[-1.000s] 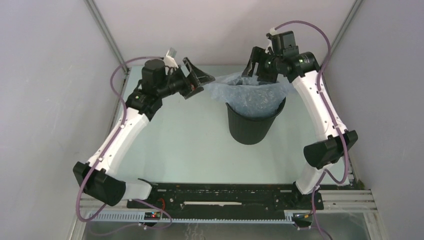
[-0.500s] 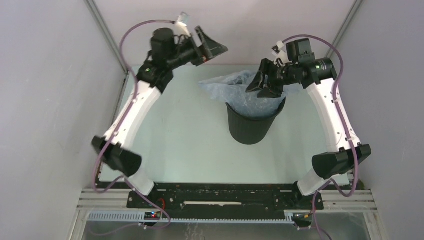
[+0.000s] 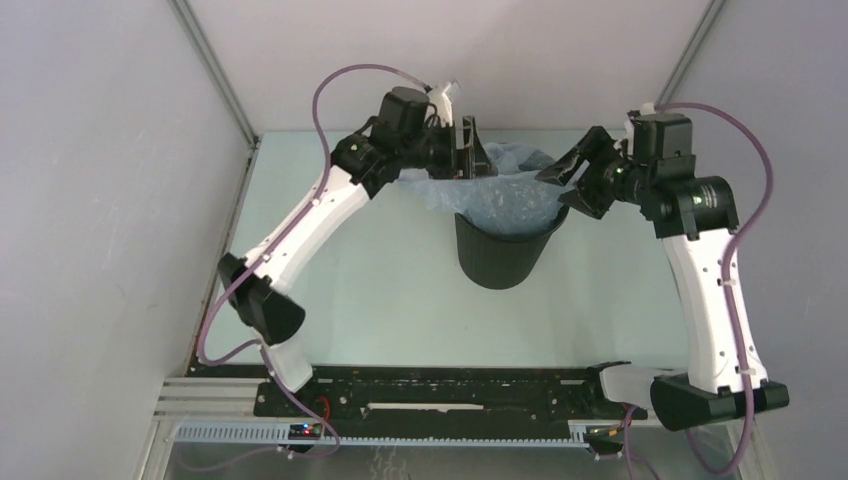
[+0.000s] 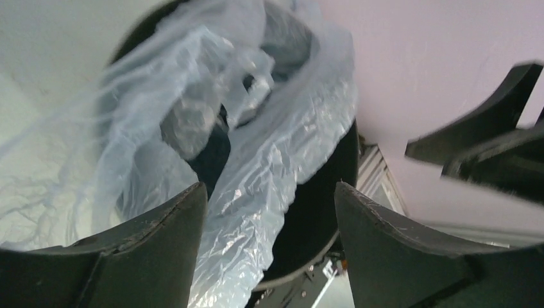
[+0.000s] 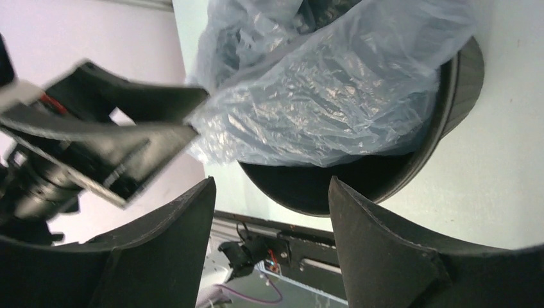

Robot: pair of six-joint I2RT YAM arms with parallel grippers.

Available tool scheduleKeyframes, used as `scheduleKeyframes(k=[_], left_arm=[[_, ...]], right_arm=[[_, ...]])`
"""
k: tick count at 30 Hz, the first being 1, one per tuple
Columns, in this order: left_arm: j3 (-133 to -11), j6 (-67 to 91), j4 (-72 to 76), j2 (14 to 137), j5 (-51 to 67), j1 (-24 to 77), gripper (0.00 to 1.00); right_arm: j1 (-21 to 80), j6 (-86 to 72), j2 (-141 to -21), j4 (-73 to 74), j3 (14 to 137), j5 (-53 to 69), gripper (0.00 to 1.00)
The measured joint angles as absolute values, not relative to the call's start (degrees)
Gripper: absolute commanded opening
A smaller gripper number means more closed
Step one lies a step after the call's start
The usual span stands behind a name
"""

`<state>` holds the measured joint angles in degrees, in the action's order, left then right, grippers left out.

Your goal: Put the trash bags into the trash bin

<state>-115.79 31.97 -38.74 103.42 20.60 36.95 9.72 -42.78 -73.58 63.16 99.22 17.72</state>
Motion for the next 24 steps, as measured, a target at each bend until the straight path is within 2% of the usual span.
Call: scheduleKeyframes(k=[6, 9, 18, 24], left_arm=[[-104.60, 31.55, -35.88, 94.67, 20.93, 38.92, 0.73], [-102.26, 31.86, -34.22, 93.34, 21.32, 39.35, 0.65], [-96.42, 33.63, -30.41, 92.73, 23.38, 43.88, 0.57], [-88.64, 34.48, -24.97, 88.71, 24.25, 46.22, 0.58]], right_arm=[[8.29, -46.24, -71.70, 61.45, 97.84, 15.33, 0.75], [8.86, -48.64, -73.58, 61.65, 97.89, 13.43, 0.78], [21.54, -59.11, -78.94, 72.44, 107.70, -7.84, 0.78], [26.98, -61.84, -81.93, 80.23, 109.14, -21.85, 0.78]])
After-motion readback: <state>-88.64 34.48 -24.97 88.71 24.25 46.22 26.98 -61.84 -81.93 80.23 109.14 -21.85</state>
